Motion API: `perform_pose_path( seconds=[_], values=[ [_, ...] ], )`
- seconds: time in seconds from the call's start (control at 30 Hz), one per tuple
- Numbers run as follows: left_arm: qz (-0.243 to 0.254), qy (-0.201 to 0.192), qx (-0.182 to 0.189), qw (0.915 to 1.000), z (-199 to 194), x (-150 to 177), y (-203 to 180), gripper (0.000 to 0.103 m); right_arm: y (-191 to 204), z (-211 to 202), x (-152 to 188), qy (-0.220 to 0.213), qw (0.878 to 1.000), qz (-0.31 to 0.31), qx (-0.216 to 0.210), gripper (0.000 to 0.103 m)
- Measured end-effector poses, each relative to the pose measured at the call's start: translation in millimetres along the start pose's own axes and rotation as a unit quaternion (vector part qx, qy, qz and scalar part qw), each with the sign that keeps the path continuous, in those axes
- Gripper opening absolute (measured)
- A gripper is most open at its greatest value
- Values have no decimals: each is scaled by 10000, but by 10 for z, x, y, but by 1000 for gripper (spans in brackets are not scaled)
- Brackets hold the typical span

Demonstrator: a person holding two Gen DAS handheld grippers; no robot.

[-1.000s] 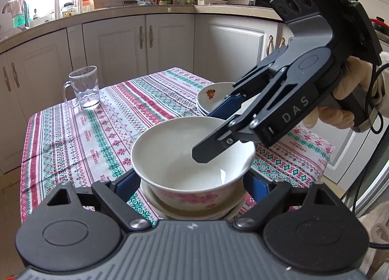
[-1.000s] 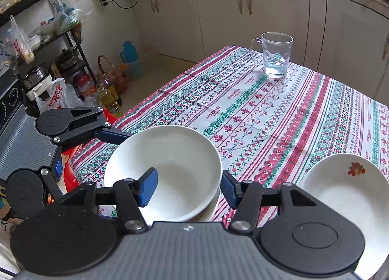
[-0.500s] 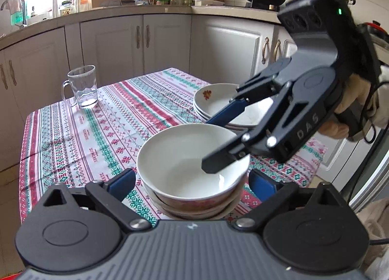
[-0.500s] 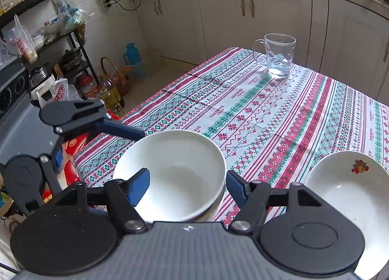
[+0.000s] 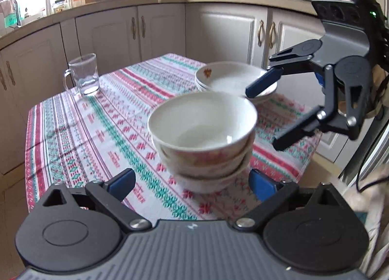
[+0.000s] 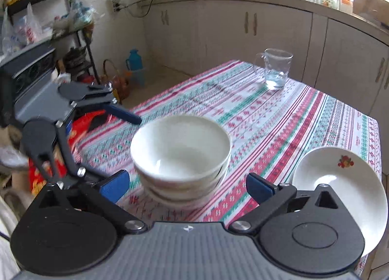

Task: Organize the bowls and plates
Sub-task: 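Open the right gripper and withdraw it from the bowl stack, then grip the bowl stack rim with the right gripper while the left gripper grips the opposite rim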

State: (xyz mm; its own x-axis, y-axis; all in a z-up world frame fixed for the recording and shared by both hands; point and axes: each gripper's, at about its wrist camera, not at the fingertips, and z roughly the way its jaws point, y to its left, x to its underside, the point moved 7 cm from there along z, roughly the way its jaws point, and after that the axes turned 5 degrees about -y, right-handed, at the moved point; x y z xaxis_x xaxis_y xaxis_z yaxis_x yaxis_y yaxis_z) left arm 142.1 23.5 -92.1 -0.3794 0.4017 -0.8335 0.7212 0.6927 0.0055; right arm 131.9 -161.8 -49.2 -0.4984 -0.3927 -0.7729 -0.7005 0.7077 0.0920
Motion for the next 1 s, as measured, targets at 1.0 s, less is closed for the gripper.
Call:
perform_pose_path(
  seconds=[1.0],
  values=[
    [1154, 563, 1686, 9773, 518, 45, 87, 96, -44, 717, 102, 998, 9793, -1439, -1015, 95]
  ],
)
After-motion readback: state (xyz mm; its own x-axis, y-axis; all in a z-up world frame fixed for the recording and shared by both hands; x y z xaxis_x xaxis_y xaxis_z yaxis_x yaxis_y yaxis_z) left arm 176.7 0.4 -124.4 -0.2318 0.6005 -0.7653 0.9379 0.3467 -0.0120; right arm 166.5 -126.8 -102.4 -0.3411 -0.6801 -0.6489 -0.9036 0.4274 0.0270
